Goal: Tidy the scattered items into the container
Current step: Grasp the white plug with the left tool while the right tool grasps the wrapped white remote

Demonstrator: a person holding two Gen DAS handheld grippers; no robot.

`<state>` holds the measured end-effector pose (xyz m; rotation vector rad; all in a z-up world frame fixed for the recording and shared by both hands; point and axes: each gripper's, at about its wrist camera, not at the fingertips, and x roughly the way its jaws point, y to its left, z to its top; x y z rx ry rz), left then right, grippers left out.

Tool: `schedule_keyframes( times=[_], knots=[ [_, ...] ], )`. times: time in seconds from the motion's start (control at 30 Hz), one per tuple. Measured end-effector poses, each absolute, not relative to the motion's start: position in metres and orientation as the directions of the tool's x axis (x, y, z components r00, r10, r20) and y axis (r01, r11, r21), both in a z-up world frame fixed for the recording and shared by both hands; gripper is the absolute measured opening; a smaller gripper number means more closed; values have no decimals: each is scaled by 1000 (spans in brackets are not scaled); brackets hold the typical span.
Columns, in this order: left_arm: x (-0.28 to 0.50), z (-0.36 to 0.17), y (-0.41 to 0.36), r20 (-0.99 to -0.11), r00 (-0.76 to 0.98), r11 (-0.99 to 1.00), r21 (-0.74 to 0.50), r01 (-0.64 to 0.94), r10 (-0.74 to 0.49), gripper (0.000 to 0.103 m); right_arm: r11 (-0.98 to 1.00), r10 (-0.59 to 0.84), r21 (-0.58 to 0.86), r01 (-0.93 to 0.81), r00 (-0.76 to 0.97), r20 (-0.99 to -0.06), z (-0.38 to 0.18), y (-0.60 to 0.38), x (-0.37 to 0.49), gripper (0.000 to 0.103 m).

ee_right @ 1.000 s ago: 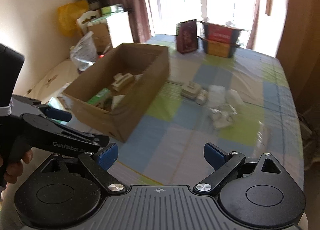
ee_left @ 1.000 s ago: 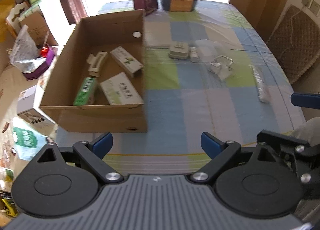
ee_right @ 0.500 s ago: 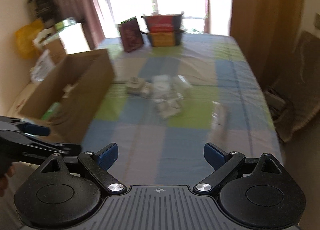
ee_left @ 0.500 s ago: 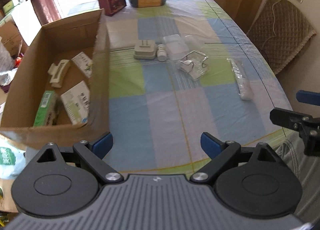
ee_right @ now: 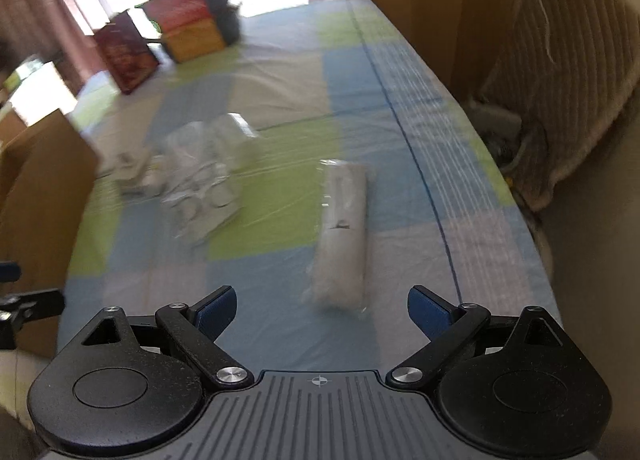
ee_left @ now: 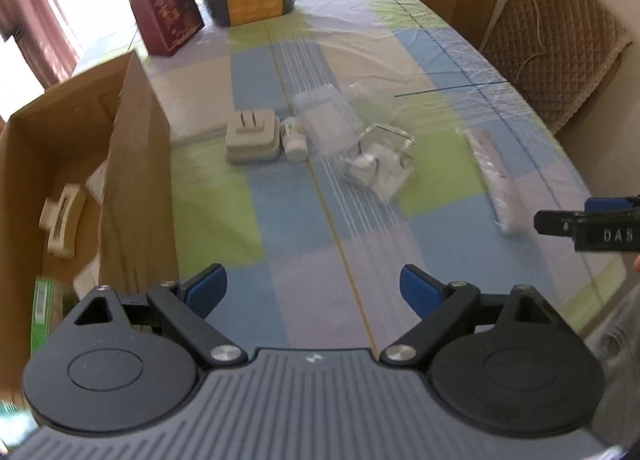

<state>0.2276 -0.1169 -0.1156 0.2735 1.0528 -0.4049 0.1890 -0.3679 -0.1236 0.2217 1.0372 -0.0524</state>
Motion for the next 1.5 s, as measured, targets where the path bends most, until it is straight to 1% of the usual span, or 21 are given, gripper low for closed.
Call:
schedule_keyframes(
  times=[0.07,0.13,0.23,0.4,0.43,0.47,0.57,0.6,0.63,0.83,0.9,1.2,1.33,1.5],
  knots=[
    [246,-120,-120,-883,429,891,28,453,-191,89,971,61,167,174,495,-867,-133,-376,207,97],
    [263,-125,-123,-885,425,889,27,456,-191,87,972,42,147,186,479,-877,-143,-380,225,97],
    [289,-133,-127,-888,425,888,42,457,-176,86,976,24,121,182,461,-887,-161,-380,249,97],
    [327,-149,-132,-896,420,889,68,453,-146,79,982,-6,75,171,428,-904,-188,-377,275,97],
    [334,-152,-133,-898,417,890,66,452,-145,79,984,-8,67,165,417,-909,-192,-376,277,72],
    [340,-155,-134,-900,413,890,67,451,-141,76,986,-9,60,159,405,-914,-197,-376,280,59],
    [360,-165,-136,-905,406,891,76,448,-127,68,992,-50,5,129,415,-908,-198,-373,279,51],
    [367,-167,-136,-907,404,894,78,440,-119,66,991,-55,1,132,415,-908,-197,-373,279,50],
    [374,-170,-136,-909,402,898,80,432,-112,65,991,-54,3,136,415,-908,-197,-374,279,49],
    [409,-183,-139,-912,399,914,77,399,-97,59,992,-49,6,130,418,-907,-196,-375,279,49],
    [417,-191,-141,-919,387,910,91,404,-80,50,992,-47,7,126,419,-907,-196,-375,279,49],
    [433,-200,-149,-924,374,907,86,412,-82,52,994,-48,-3,109,420,-906,-197,-373,282,49],
    [429,-200,-147,-927,366,900,88,427,-82,50,995,-46,-2,104,419,-907,-197,-374,282,49],
    [410,-198,-142,-950,306,909,76,409,-58,50,995,-43,-2,99,417,-908,-197,-374,283,49]
  ],
)
